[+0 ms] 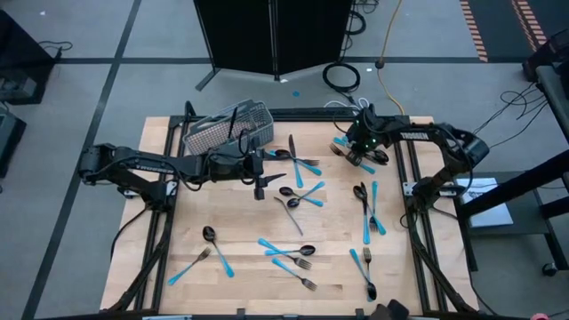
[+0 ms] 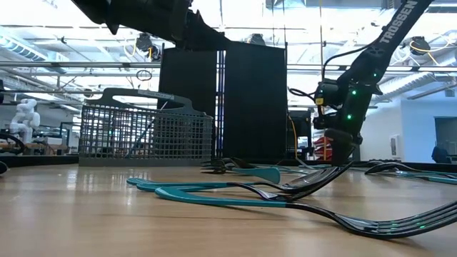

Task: Sort silverware
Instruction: Put the blue knife into the silverware rack

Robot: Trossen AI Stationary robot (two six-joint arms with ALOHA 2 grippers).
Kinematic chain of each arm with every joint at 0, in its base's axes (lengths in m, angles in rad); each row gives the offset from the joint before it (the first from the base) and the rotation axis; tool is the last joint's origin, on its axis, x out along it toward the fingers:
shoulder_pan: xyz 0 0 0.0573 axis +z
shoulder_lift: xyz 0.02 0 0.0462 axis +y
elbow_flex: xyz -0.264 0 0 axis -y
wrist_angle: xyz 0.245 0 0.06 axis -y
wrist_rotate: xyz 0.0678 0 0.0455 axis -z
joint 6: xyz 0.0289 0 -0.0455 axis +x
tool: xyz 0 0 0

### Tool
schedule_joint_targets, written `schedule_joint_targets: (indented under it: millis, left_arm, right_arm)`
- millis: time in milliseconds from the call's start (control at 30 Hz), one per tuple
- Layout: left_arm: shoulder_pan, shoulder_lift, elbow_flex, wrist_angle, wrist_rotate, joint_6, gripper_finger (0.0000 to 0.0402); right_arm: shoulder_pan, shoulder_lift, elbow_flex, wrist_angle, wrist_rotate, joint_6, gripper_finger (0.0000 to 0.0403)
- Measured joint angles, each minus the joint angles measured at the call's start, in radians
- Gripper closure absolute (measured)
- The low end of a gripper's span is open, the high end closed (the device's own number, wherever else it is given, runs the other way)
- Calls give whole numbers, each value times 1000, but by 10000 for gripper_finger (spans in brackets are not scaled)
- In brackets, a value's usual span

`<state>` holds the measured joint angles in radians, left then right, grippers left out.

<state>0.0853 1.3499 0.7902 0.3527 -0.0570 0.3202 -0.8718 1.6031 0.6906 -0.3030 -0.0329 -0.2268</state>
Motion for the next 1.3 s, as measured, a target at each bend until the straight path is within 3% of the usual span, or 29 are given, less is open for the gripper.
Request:
schedule_joint_targets:
  millis: [167, 467, 933, 1300]
  left_arm:
    - [0, 0, 0, 0, 0, 0, 194]
    - [0, 0, 0, -4, 0, 0, 194]
    - [0, 0, 0, -4, 0, 1, 194]
    - [0, 0, 0, -6, 0, -31, 194]
  right_arm:
    - [0, -47, -4, 5, 5, -4, 394]
    - [0, -49, -6, 34, -1, 32, 393]
    - [5, -49, -5, 197, -132, 90, 395]
    - [87, -84, 6, 273, -175, 90, 396]
